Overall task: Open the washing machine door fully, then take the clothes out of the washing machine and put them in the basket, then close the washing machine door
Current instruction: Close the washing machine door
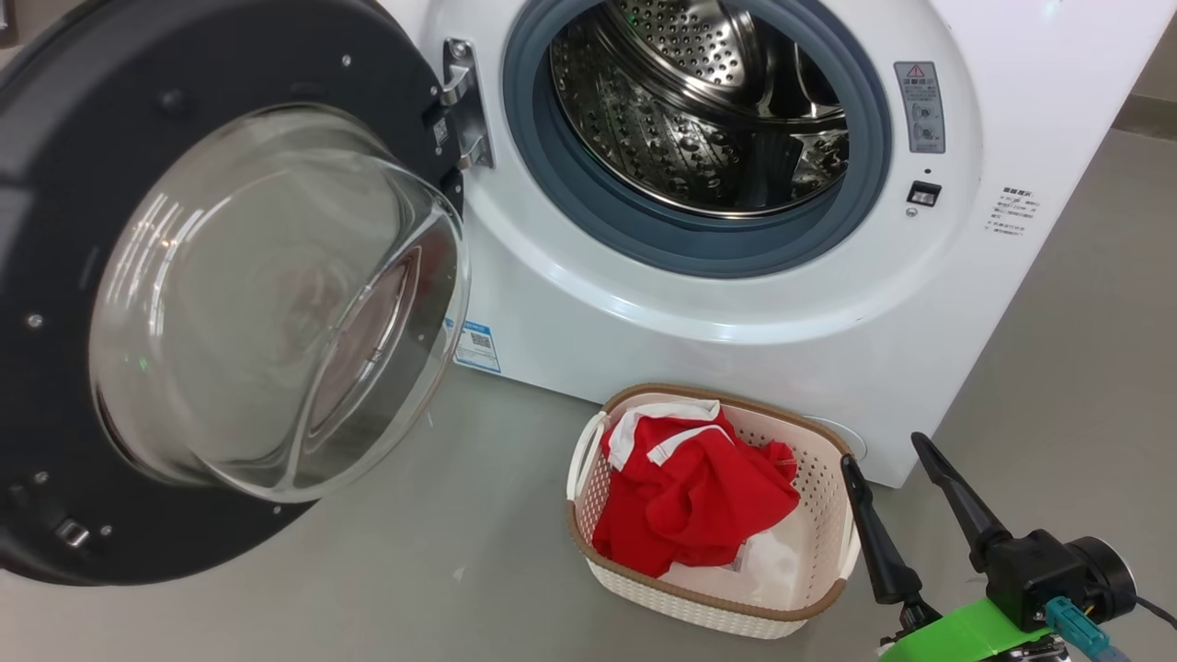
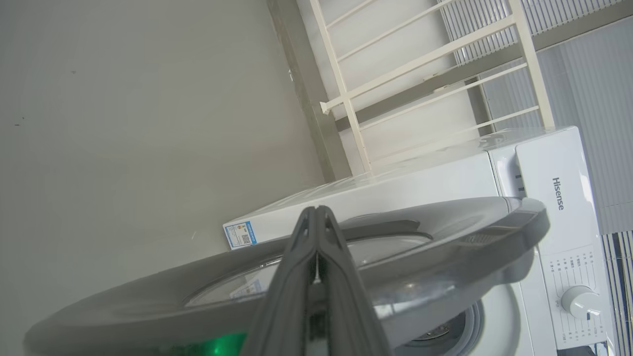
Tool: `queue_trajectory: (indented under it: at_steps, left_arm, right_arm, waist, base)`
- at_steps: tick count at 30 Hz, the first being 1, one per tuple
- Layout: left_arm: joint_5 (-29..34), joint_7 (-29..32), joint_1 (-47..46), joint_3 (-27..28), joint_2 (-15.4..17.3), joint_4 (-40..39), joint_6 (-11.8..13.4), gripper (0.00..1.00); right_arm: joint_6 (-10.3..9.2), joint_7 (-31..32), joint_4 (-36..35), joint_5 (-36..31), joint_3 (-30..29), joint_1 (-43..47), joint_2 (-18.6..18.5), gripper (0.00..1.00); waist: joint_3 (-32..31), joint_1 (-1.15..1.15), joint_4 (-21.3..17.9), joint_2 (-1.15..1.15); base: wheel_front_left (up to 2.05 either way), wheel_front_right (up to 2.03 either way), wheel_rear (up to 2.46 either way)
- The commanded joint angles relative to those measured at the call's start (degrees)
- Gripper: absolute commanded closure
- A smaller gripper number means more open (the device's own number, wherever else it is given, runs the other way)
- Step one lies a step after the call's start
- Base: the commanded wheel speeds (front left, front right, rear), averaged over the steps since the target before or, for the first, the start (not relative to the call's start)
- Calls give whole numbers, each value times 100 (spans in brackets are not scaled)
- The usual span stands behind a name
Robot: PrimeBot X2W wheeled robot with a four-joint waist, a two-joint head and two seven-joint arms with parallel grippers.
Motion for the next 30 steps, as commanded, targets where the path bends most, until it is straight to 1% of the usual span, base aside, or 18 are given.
queue_trajectory:
  at_steps: [1, 7, 10, 12, 16, 25, 30]
  left_arm:
    - [-37, 153, 140, 23, 225, -189, -82, 100]
    - [-255, 526, 409, 39, -13, -517, -165, 100]
    - [-404, 666, 545, 105, -155, -748, -162, 100]
    - [-479, 792, 652, 104, -231, -924, -223, 100]
    - [-699, 967, 820, 182, -457, -1284, -250, 100]
    - [-956, 1162, 1255, 242, -962, -2109, -116, 100]
    - [-1050, 1268, 1493, 208, -1242, -2618, -44, 100]
  right_arm:
    - [36, -2, -170, -73, 125, -158, -54, 0]
    - [36, -5, -171, -42, 104, -144, -54, 0]
    - [36, -7, -172, -36, 104, -149, -54, 0]
    - [36, -8, -174, -27, 88, -144, -54, 0]
    - [36, -13, -185, -58, 50, -130, -54, 0]
    - [36, -24, -164, 1, 69, -105, -54, 0]
    - [36, -28, -157, 21, 101, -110, -54, 0]
  waist:
    - [5, 0, 18, 0]
    - [42, 0, 114, 0]
    - [45, 0, 161, 0]
    - [25, 0, 207, 0]
    - [0, 0, 290, 0]
    - [-66, 0, 390, 0]
    - [-49, 0, 376, 0]
  base:
    - [0, 0, 0]
    - [0, 0, 0]
    - [0, 0, 0]
    - [0, 0, 0]
    - [0, 0, 0]
    - [0, 0, 0]
    - [0, 0, 0]
